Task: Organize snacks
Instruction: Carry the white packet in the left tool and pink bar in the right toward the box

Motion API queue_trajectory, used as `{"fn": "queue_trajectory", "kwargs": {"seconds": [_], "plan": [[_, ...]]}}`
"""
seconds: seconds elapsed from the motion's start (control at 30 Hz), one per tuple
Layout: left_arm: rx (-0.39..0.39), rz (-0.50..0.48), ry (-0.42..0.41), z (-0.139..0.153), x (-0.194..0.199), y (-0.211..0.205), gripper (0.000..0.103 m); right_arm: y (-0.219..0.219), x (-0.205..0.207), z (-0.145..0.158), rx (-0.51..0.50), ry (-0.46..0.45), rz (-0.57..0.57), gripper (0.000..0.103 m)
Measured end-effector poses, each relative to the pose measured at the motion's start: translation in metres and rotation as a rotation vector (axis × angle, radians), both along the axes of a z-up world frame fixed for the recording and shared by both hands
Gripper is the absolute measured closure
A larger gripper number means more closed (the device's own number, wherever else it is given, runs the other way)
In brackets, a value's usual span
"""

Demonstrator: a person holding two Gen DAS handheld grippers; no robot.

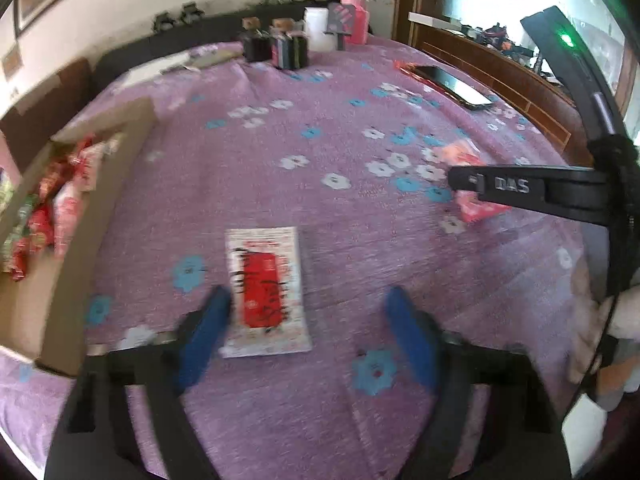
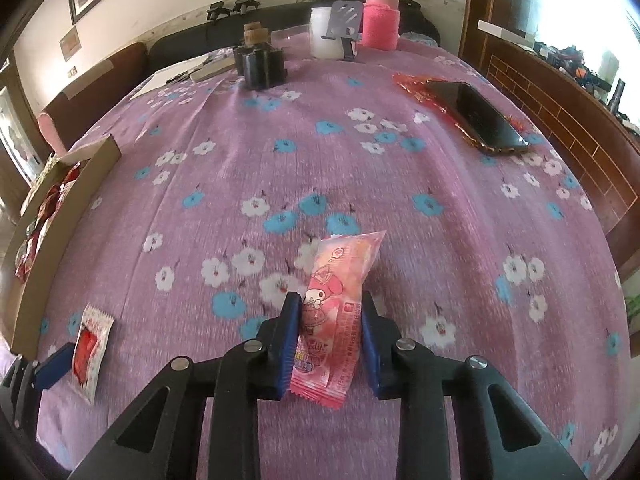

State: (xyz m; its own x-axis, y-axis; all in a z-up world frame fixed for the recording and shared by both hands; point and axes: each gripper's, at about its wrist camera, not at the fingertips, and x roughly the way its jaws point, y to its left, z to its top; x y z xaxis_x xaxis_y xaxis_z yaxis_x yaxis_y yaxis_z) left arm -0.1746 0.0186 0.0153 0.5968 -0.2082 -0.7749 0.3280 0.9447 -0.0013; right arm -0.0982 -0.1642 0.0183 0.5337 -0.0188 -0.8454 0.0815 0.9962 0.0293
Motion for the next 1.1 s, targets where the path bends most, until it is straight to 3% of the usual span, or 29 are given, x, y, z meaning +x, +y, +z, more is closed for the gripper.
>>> {"fn": "queue_trajectory", "kwargs": {"seconds": [0.03,0.07,0.4,1.1], "plan": [[0.000,-0.002,-0.006,0.001,-0.001,0.002,0.068,-0.001,-0.003,0.000,0.005,-0.001,0.000,0.075],[-0.009,-0.005,0.002,0.003,-0.001,0.005,0.074,-0.002,-0.007,0.001,0.009,-0.003,0.001,0.075],[-0.096,0.032,0.057,0.010,-0.002,0.028,0.074,-0.010,-0.031,0.003,0.075,-0.032,-0.019,0.075],[-0.131,0.037,0.053,0.025,-0.008,0.038,0.074,0.009,-0.053,0.022,0.138,-0.091,0.016,0.075]]}}
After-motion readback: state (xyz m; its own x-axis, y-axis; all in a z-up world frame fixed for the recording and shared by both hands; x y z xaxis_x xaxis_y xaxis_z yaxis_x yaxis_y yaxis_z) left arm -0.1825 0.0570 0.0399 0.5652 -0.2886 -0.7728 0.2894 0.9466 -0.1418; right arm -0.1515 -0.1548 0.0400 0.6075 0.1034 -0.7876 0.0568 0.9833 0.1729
